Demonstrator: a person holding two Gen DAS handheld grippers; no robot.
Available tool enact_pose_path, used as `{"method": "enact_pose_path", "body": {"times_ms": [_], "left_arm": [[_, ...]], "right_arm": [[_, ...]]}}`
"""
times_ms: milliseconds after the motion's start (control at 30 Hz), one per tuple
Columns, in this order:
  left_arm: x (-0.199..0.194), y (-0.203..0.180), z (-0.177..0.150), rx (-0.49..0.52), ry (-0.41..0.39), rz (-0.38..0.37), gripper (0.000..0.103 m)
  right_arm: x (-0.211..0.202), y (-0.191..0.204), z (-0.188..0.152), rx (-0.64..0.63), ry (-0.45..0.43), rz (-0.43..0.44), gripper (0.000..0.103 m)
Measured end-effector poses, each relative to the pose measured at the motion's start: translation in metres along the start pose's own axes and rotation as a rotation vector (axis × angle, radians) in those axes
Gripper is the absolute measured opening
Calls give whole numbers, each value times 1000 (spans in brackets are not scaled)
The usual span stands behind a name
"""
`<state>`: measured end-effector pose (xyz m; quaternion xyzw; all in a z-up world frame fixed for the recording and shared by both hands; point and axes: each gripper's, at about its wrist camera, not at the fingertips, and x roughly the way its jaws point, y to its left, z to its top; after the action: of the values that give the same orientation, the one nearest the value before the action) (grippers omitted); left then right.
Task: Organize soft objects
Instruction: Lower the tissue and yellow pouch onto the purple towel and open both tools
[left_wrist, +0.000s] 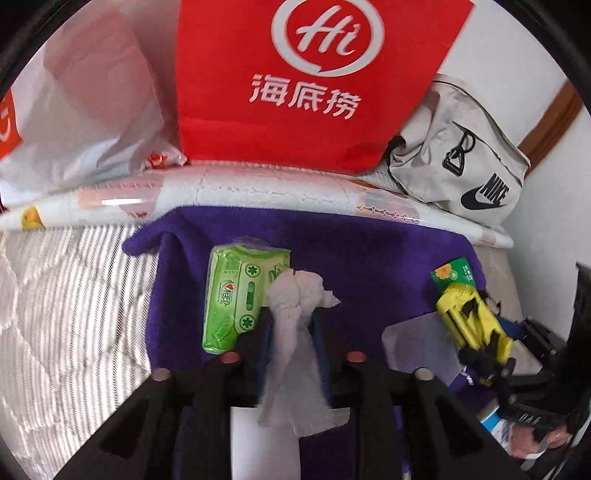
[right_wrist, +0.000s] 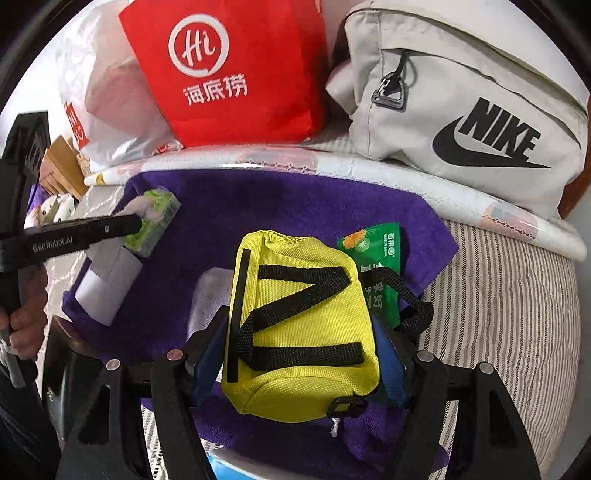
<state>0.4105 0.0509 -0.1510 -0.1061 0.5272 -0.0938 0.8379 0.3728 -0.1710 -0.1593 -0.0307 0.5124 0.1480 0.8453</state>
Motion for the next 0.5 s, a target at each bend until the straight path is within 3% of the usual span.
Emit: {"method": "enact_pose_path", "body": {"times_ms": [67,100,133,500], "left_arm": [[1,6,1,-42,7,-38,47],[0,8,1,-61,7,-46,64],[0,9,1,-76,3,-46,70],[-38,0,-13,-20,-53,-47,70]], "right_arm": [[3,2,-1,-9,16,11,75],[4,2,-1,-8,19,10,77],[4,2,-2,-7,20,2,78],[-38,1,-1,53,-80,26,79]]}}
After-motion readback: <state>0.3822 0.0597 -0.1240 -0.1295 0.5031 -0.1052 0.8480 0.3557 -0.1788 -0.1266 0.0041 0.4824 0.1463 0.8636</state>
